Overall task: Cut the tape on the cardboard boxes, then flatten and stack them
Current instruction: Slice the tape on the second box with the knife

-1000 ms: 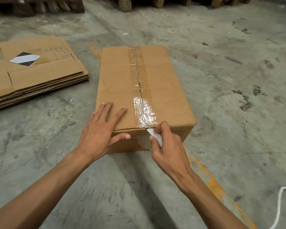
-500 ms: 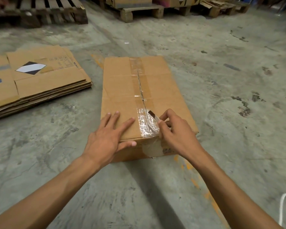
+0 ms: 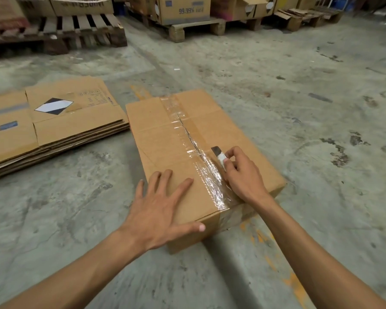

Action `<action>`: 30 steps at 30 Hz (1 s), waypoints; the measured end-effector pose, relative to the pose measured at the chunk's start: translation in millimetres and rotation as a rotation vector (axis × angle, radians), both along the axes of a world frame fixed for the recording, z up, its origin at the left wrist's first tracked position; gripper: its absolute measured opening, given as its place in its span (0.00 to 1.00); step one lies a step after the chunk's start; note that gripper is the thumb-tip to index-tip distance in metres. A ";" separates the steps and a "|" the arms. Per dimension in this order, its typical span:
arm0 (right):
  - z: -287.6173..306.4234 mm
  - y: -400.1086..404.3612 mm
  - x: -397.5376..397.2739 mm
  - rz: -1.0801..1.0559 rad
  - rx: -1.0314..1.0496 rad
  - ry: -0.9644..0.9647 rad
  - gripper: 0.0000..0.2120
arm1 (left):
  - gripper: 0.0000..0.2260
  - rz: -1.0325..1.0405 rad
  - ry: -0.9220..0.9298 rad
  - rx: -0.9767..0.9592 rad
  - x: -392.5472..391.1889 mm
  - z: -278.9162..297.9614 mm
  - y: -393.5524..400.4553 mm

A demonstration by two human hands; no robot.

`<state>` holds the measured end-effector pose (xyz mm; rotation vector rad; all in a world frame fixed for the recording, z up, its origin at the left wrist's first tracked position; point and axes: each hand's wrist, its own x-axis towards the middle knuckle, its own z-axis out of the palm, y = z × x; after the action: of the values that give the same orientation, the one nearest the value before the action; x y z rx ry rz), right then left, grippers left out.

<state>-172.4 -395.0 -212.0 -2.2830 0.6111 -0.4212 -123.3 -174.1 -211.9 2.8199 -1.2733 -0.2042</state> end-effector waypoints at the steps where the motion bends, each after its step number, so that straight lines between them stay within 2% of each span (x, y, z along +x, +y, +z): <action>1: -1.7 1.8 -1.3 -0.016 0.013 0.003 0.02 | 0.46 0.001 -0.006 -0.008 -0.3 -0.3 1.7; 5: -0.5 9.7 -0.2 -0.022 -0.171 0.008 0.02 | 0.42 -0.051 -0.009 -0.060 13.7 4.3 6.8; 11: 5.6 14.0 3.9 0.063 -0.319 0.073 0.04 | 0.30 -0.072 0.130 -0.122 34.4 4.1 -2.5; 14: 5.5 21.2 2.0 0.064 -0.348 0.089 0.05 | 0.29 -0.028 0.128 -0.179 31.3 -1.9 -11.8; 19: 15.2 29.9 8.4 0.050 -0.416 0.179 0.07 | 0.28 -0.017 0.088 -0.168 27.6 -12.5 -9.7; 26: 29.7 35.9 14.4 0.169 -0.511 0.356 0.09 | 0.32 0.005 0.047 -0.128 25.8 -13.5 -12.8; 30: 26.9 36.5 7.3 0.164 -0.486 0.328 0.05 | 0.33 0.011 0.044 -0.142 26.4 -13.5 -12.7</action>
<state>-165.2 -358.5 -185.0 -2.8765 0.5125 -0.1193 -96.9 -186.7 -225.3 2.6875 -1.2116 -0.1675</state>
